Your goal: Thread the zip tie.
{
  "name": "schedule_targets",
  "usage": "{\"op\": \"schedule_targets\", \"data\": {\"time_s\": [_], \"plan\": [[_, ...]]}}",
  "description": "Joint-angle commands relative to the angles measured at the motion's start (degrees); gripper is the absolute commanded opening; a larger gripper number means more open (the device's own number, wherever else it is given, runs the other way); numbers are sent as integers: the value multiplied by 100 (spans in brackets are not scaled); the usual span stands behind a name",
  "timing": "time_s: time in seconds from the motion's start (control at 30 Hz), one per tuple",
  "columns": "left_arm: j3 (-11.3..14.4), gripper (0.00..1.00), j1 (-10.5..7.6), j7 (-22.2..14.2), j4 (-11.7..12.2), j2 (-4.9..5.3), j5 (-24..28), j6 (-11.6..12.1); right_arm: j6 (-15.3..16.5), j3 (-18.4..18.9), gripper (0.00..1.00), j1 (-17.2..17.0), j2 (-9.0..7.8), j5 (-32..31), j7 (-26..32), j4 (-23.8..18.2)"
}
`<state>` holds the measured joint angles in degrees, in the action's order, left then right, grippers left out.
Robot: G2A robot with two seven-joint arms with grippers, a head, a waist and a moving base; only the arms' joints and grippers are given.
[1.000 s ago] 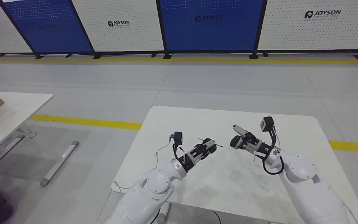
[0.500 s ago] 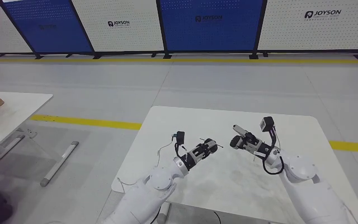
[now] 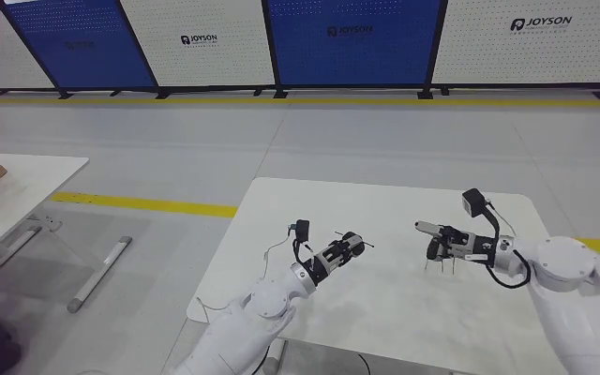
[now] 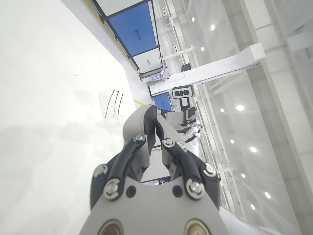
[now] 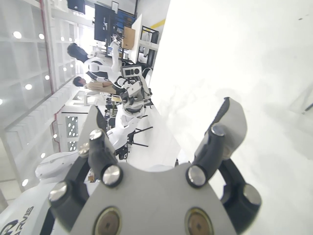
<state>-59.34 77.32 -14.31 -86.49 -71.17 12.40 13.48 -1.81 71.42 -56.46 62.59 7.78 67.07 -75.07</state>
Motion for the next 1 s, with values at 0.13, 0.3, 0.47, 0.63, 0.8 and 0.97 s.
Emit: {"op": "schedule_targets", "data": {"time_s": [0.13,0.3,0.47,0.63,0.8,0.97], "plan": [[0,0,0,0,0,0,0,0,13,-3,100,-4,2,31,-13,5],[0,0,0,0,0,0,0,0,16,-6,100,-11,1,-6,-52,-5],[0,0,0,0,0,0,0,0,-303,-35,100,168,-100,-927,209,-267],[0,0,0,0,0,0,0,0,-548,63,100,495,-222,-1443,962,-342],[0,0,0,0,0,0,0,0,-828,-283,100,1000,-231,-2204,1105,-1],[0,0,0,0,0,0,0,0,-828,-283,100,1000,-231,-2204,1105,-1]]}}
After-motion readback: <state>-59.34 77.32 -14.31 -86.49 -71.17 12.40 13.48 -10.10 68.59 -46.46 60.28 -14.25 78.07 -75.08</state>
